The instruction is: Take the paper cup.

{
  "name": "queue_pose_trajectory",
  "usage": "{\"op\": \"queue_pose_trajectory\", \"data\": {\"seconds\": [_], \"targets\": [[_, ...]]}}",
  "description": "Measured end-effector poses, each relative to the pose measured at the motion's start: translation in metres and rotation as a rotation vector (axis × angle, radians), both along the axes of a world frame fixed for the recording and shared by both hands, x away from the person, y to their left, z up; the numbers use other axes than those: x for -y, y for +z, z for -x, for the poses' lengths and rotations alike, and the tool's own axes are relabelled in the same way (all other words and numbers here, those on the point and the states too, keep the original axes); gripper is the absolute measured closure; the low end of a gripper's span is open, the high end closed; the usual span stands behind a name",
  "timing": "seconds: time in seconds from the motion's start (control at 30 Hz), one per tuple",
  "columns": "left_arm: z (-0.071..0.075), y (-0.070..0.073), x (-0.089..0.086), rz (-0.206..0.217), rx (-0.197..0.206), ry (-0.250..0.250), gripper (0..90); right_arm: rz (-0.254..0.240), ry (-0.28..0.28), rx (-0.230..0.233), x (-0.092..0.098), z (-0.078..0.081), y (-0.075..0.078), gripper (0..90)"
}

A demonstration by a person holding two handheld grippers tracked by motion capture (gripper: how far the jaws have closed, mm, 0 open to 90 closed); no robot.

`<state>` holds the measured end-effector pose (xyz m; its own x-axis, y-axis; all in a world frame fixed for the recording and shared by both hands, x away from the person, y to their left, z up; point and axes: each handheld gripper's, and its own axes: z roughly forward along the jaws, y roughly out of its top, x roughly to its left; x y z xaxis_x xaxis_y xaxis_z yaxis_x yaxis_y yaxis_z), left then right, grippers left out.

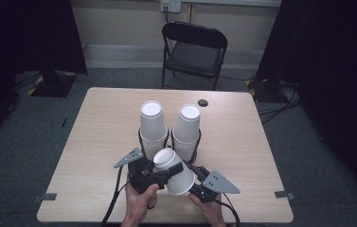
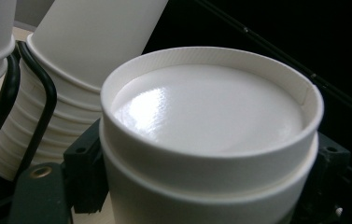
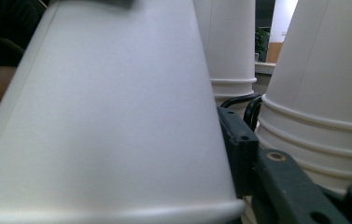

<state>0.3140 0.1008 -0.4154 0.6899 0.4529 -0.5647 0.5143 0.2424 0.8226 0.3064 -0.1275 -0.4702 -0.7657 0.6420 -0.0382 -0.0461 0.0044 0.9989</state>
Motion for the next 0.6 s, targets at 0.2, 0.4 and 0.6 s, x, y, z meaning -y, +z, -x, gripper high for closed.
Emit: {"op": "queue_pose_trajectory", "data": {"seconds": [0.2, 0.4, 0.6], "targets": [[-0.002, -0.0016, -0.0061, -0.041, 0.0, 0.03, 14.1, -0.054, -0.002, -0.011, 0.0054, 0.0011, 0.0007, 80.4], [-0.0021, -0.0042, -0.009, -0.036, 0.0, 0.032, 10.9, -0.052, 0.006, -0.019, 0.0078, 0.0043, 0.003, 83.5], [0.0024, 0.0002, -0.0102, -0.11, -0.001, 0.04, 6.4, -0.012, -0.029, 0.006, 0.0079, 0.0058, 0.0032, 84.2]]}}
